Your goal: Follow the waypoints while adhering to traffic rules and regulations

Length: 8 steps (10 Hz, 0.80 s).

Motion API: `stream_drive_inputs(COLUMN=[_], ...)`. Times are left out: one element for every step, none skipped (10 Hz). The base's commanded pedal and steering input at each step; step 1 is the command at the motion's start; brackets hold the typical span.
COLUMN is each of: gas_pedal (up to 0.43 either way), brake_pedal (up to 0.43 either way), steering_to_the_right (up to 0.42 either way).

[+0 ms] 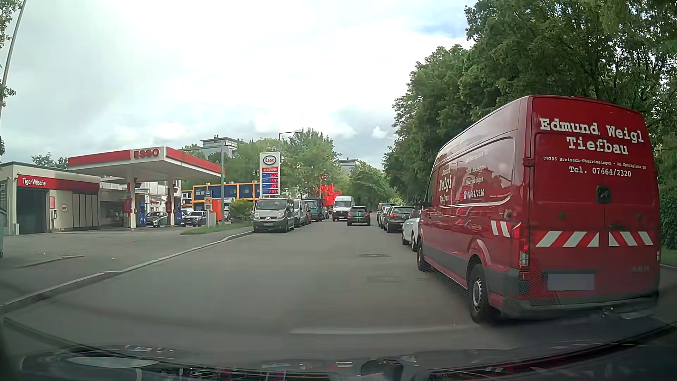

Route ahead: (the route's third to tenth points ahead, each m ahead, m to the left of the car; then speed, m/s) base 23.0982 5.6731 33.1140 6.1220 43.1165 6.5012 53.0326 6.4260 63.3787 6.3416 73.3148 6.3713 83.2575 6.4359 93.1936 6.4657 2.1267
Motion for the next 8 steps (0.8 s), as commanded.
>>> stream_drive_inputs(gas_pedal=[0.0,0.0,0.0,0.0,0.0,0.0,0.0,0.0], brake_pedal=[0.049,0.049,0.049,0.043,0.043,0.037,0.03,0.024], steering_to_the_right=[0.001,-0.001,-0.004,-0.005,-0.007,-0.008,-0.008,-0.008])
